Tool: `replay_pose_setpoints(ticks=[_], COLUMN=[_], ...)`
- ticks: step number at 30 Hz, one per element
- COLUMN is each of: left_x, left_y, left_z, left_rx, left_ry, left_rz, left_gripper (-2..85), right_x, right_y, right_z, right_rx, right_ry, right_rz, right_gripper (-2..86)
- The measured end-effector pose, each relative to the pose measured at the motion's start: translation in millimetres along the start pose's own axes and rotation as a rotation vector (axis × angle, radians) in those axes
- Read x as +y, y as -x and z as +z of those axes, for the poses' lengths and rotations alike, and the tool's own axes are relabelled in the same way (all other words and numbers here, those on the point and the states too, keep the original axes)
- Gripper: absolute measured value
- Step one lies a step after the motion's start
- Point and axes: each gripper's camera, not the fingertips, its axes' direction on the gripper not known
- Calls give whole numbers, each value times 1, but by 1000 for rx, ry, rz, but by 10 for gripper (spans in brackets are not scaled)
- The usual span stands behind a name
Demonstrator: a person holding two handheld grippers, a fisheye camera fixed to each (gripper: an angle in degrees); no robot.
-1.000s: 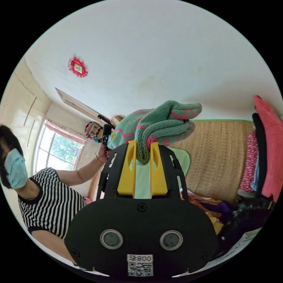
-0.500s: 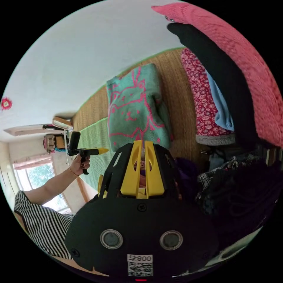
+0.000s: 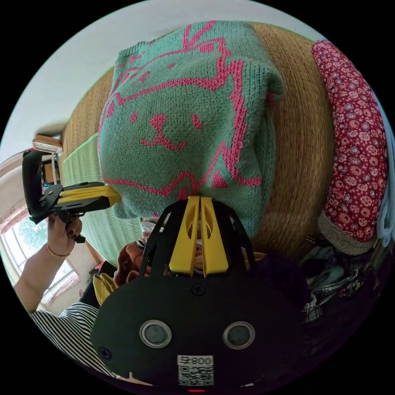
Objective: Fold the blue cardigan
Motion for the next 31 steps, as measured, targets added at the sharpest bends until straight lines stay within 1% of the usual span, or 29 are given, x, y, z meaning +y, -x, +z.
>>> replay_pose_setpoints(ticks=[3,6,8,9,11,12,14,16,20,22,26,31], left_x=[-1,5,15,18,26,26,22,15,7,8,12,20], left_y=[-8,-25,-47,-52,-70,-73,-81,-89,-114,-119,-109,-91], left_z=[7,-4,-27,-34,-61,-66,-76,-75,-64,-58,-40,-23], left_rx=[-14,4,96,129,273,311,467,531,551,564,593,631], left_ry=[-26,-111,-243,-284,-422,-447,-509,-506,-453,-428,-357,-309], left_rz=[16,91,227,263,391,415,494,532,600,610,546,439], left_gripper=[3,4,6,7,14,17,36,53,65,65,65,64], right_x=[14,42,81,92,135,145,176,189,199,205,227,251], right_y=[-11,-25,-32,-35,-45,-48,-61,-76,-124,-151,-227,-310], right_z=[-20,-62,-112,-125,-178,-190,-232,-256,-295,-306,-322,-318], right_rx=[15,2,-26,-33,-34,-18,85,160,288,291,195,100], right_ry=[6,-111,-308,-365,-572,-622,-790,-866,-884,-879,-856,-795], right_rz=[-32,-40,-71,-77,-84,-83,-43,4,189,268,430,601], right_gripper=[1,2,4,5,12,15,37,70,110,118,131,128])
